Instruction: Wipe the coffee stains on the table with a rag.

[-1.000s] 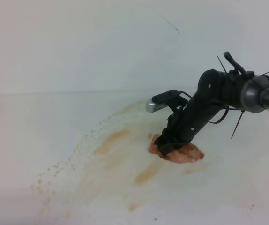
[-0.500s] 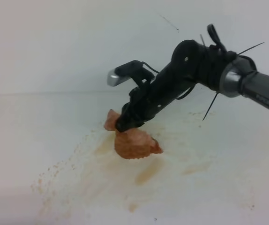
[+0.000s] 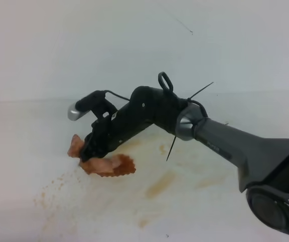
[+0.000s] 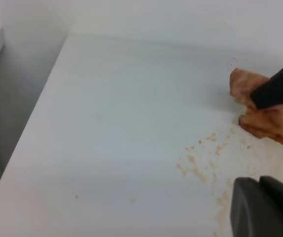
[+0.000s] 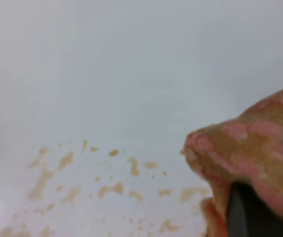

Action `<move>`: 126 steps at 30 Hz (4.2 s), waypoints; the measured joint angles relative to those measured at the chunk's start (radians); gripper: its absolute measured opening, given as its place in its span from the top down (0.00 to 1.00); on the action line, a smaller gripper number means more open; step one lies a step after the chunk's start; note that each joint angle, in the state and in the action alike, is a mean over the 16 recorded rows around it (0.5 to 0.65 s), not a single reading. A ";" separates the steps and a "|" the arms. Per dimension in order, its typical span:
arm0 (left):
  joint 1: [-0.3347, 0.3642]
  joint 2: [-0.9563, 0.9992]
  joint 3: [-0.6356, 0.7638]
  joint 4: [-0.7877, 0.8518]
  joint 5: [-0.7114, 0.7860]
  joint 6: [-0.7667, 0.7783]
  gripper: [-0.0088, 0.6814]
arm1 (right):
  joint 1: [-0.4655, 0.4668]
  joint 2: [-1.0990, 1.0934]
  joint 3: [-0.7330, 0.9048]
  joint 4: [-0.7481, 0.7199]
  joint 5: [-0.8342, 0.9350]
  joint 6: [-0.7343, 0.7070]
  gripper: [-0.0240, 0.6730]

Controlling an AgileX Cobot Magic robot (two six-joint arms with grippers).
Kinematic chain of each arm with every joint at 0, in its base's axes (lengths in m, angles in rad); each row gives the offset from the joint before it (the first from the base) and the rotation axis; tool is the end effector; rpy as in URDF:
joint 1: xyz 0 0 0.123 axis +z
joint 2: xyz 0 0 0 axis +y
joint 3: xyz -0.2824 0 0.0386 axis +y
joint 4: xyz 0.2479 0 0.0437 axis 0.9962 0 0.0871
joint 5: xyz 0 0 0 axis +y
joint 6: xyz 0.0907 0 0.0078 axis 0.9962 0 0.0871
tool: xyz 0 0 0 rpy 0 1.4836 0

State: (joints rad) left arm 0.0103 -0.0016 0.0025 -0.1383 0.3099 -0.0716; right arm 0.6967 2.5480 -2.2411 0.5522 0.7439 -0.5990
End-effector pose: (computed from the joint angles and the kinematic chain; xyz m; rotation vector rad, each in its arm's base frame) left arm 0.0542 -0.0033 0.1846 -0.1613 1.7876 -0.1760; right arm 0.4080 0.3836 0.1498 -1.1969 2.1881 0.6714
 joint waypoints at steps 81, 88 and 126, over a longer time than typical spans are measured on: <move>0.000 -0.006 -0.002 0.000 0.001 0.000 0.99 | -0.373 -0.919 1.102 -0.037 -0.144 0.027 0.46; 0.000 -0.008 -0.002 0.000 0.001 0.000 0.99 | -0.373 -1.056 1.081 -0.046 -0.047 0.027 0.41; 0.000 -0.022 -0.002 0.000 0.001 0.000 0.99 | -0.426 -1.936 1.273 -0.314 0.049 0.137 0.97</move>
State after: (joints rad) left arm 0.0100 -0.0241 0.0000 -0.1383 0.3107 -0.0717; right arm 0.2707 0.6115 -0.9681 0.2384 0.7930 -0.4622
